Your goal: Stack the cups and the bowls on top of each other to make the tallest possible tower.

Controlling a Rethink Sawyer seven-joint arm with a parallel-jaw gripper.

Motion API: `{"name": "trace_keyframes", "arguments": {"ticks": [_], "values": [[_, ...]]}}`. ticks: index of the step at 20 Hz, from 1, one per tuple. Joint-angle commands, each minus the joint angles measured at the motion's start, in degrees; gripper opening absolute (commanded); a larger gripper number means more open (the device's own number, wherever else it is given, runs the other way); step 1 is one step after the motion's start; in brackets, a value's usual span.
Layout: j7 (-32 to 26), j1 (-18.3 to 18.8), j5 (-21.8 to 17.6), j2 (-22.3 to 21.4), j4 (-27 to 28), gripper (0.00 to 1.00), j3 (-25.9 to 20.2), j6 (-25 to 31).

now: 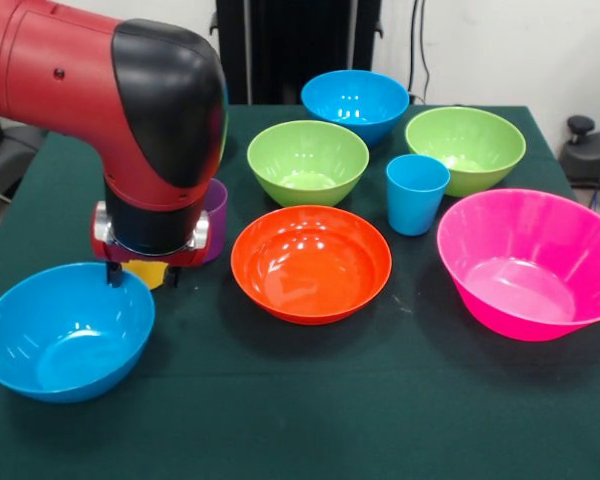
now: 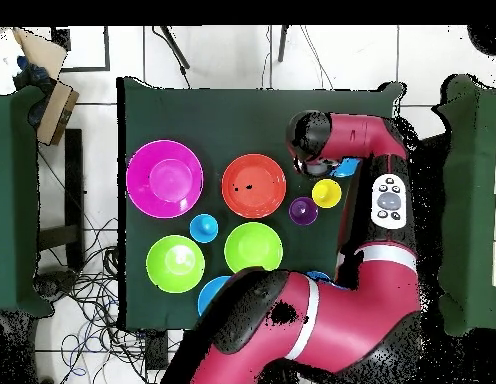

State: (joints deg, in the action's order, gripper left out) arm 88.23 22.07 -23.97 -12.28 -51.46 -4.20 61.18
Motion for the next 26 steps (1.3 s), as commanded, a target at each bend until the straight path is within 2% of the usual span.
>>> {"name": "trace_keyframes", "arguments": {"ticks": [1, 7, 12, 17, 26], "values": [[-6.32, -3.21, -2.80, -0.45, -7.59, 1.00, -4.30, -6.38], [-5.78, -3.09, -2.64, 1.14, -8.36, 1.00, -4.45, -8.72], [-7.55, -2.61, -2.18, 3.54, -5.34, 1.00, -5.30, -7.54], [-4.95, -3.18, -1.18, 5.08, -4.75, 1.00, -5.81, -8.60], [-1.60, -4.99, -1.08, 4.84, -7.05, 1.00, -5.45, -11.43]]}}
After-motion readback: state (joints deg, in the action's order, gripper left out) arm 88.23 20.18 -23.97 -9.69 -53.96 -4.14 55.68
